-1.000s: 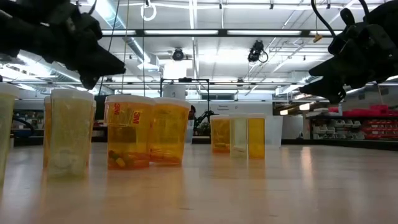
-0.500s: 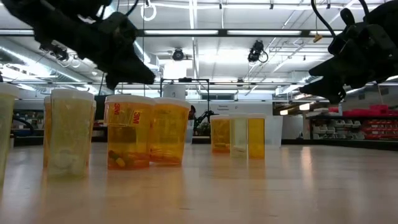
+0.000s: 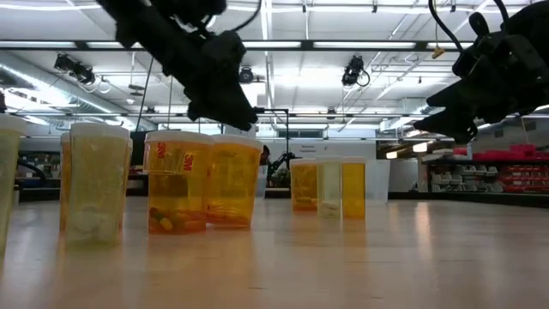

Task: Pick and place medicine bottles into bin by pill shape (circle, oval)
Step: Put the big orange pill bottle into the left transparent bin

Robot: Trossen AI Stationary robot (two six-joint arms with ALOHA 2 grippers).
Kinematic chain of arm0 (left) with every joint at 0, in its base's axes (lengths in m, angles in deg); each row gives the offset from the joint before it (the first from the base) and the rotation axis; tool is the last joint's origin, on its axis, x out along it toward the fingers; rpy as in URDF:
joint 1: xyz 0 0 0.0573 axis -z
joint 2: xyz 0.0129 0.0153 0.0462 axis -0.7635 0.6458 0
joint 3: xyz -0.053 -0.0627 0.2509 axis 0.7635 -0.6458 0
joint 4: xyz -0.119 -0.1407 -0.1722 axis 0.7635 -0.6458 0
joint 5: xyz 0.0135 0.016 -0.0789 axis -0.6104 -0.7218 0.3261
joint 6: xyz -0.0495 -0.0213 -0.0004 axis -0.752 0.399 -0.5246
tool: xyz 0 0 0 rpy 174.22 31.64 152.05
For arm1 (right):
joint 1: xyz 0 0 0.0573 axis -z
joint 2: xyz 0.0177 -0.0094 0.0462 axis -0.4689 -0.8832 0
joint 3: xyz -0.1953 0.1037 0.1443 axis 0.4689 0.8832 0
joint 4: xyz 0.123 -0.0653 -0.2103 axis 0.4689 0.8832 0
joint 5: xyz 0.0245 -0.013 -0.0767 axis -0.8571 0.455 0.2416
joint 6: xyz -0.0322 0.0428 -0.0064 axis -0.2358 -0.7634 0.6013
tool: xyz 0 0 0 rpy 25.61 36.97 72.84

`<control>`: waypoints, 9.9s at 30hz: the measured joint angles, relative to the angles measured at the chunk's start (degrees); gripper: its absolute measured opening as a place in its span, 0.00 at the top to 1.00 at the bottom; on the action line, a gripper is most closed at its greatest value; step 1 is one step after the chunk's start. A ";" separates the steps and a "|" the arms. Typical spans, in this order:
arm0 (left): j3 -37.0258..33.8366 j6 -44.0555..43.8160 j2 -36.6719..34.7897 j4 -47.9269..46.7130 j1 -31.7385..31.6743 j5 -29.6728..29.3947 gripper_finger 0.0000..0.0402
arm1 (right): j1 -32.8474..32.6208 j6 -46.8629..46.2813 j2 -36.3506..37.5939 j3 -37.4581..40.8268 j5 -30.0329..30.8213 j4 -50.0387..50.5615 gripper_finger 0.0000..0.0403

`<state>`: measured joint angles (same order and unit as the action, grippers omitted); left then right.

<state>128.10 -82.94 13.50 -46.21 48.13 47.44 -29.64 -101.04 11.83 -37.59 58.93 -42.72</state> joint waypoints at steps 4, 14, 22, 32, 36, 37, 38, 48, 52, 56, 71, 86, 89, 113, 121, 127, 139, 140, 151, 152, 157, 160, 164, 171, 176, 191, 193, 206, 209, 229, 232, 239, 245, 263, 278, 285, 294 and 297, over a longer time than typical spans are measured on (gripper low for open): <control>5.77 1.43 3.79 -7.39 -1.02 4.71 0.49 | -0.02 0.00 0.00 0.01 0.00 0.07 0.24; 19.75 6.50 14.37 -22.38 -1.44 7.66 0.32 | -0.02 0.02 -0.04 0.01 0.00 0.74 0.24; 31.03 11.51 23.32 -31.91 -1.44 11.35 0.31 | -0.02 0.00 -0.04 0.01 0.00 1.29 0.24; 37.24 14.50 29.65 -33.53 -1.44 12.83 0.31 | -0.02 0.00 -0.08 0.00 0.00 2.16 0.24; 37.08 15.00 30.05 -32.85 -1.44 12.60 0.31 | -0.02 0.00 -0.07 -0.01 0.00 2.52 0.24; 37.17 15.29 30.11 -32.04 -1.44 12.53 0.31 | -0.02 0.01 -0.07 -0.01 0.00 2.60 0.24; 37.17 15.61 30.14 -31.85 -1.44 12.53 0.31 | -0.02 0.00 -0.07 -0.01 0.02 2.58 0.24; 36.54 16.81 30.23 -26.02 -1.22 12.49 0.31 | -0.02 0.00 -0.09 -0.01 0.00 3.04 0.24; 36.54 17.62 30.23 -24.68 -1.22 12.44 0.31 | 0.00 0.00 -0.08 -0.01 0.00 3.04 0.24; 36.56 17.58 30.81 -23.23 -1.01 12.36 0.31 | -0.02 0.00 -0.07 0.01 0.00 3.04 0.24; 36.54 17.53 33.00 -22.64 -0.35 12.31 0.32 | -0.02 0.00 -0.09 -0.01 0.00 3.11 0.24; 36.56 18.11 32.98 -24.12 -1.09 12.51 0.50 | 0.00 0.00 -0.09 -0.01 0.00 3.11 0.24; 36.56 18.06 32.96 -24.27 -1.57 12.44 0.48 | -0.01 0.00 -0.07 0.00 0.00 3.11 0.24; 37.48 18.65 24.34 -29.20 -7.24 12.33 0.48 | -0.01 0.01 -0.07 0.01 0.00 3.35 0.24; 43.63 20.87 24.11 -34.84 -10.26 8.78 0.45 | -0.01 0.01 -0.17 0.00 0.00 3.41 0.24; 49.15 23.35 24.13 -37.32 -13.92 8.67 0.48 | -0.02 0.00 -0.17 0.01 0.00 3.41 0.24; 50.24 26.04 24.33 -45.90 -25.64 7.35 0.46 | 0.00 0.01 -0.17 -0.01 0.00 3.39 0.24; 49.71 26.02 24.37 -46.06 -26.63 7.33 0.47 | 0.00 0.02 -0.17 0.00 0.00 3.37 0.24; 43.01 25.81 24.39 -41.00 -35.64 7.35 0.45 | 0.00 0.00 -0.17 0.00 0.00 3.37 0.24; 42.24 25.15 24.39 -39.53 -36.17 7.35 0.46 | -0.01 0.00 -0.17 -0.01 0.00 3.37 0.24; 38.66 22.96 24.39 -33.15 -38.02 7.37 0.48 | -0.02 0.01 -0.18 0.00 0.00 3.35 0.24; 36.89 21.51 24.50 -31.35 -38.22 7.41 0.46 | 0.00 0.00 -0.17 0.00 0.00 3.35 0.24; 36.43 19.71 24.50 -31.18 -38.43 7.44 0.45 | 0.00 0.01 -0.19 0.01 0.00 3.35 0.24; 36.44 12.11 25.09 -26.74 -38.31 7.45 0.48 | -0.02 0.01 -0.17 -0.01 0.00 3.35 0.24; 36.43 9.57 27.39 -26.70 -37.81 7.57 0.45 | -0.01 0.00 -0.19 0.00 0.00 3.33 0.24; 36.43 6.49 30.16 -24.95 -37.75 5.76 0.46 | -0.01 0.00 -0.18 0.00 0.00 3.35 0.24; 36.43 6.43 30.17 -24.26 -37.31 4.94 0.45 | 0.00 0.00 -0.20 -0.01 0.00 3.35 0.24; 36.51 6.86 31.59 -23.54 -36.00 3.00 0.45 | 0.00 0.02 -0.20 0.00 0.00 3.35 0.24; 36.46 6.90 32.50 -23.45 -35.98 3.12 0.43 | -0.02 0.02 -0.20 -0.01 0.00 3.35 0.24; 38.08 11.21 32.91 -25.18 -36.04 4.57 0.27 | -0.01 0.01 -0.20 0.00 0.00 3.35 0.24; 39.80 11.45 32.91 -26.34 -36.04 4.55 0.27 | -0.01 0.00 -0.20 -0.01 0.00 3.35 0.24; 45.67 13.37 32.90 -32.42 -36.04 4.25 0.27 | -0.01 0.01 -0.20 -0.01 0.00 3.35 0.24; 51.97 16.53 32.85 -39.74 -35.47 4.13 0.27 | -0.01 0.00 -0.20 -0.01 0.01 3.35 0.24; 57.08 30.98 32.22 -62.66 -18.44 12.93 0.27 | 0.00 0.02 -0.20 0.01 0.00 3.35 0.24; 57.04 22.66 29.44 -68.49 -5.22 12.58 0.27 | -0.02 0.01 -0.20 -0.01 0.00 3.39 0.24; 57.04 19.67 29.44 -68.58 -0.63 12.69 0.27 | -0.01 0.00 -0.20 0.00 0.00 3.37 0.24; 57.04 14.63 29.44 -68.17 3.28 12.56 0.27 | -0.02 0.00 -0.20 0.01 0.00 3.37 0.24; 57.02 13.26 29.44 -68.06 4.59 12.62 0.27 | -0.01 0.00 -0.20 -0.01 0.00 3.37 0.24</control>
<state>185.12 -69.68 42.94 -114.27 52.72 60.06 -29.65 -101.04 11.63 -37.60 58.93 -39.35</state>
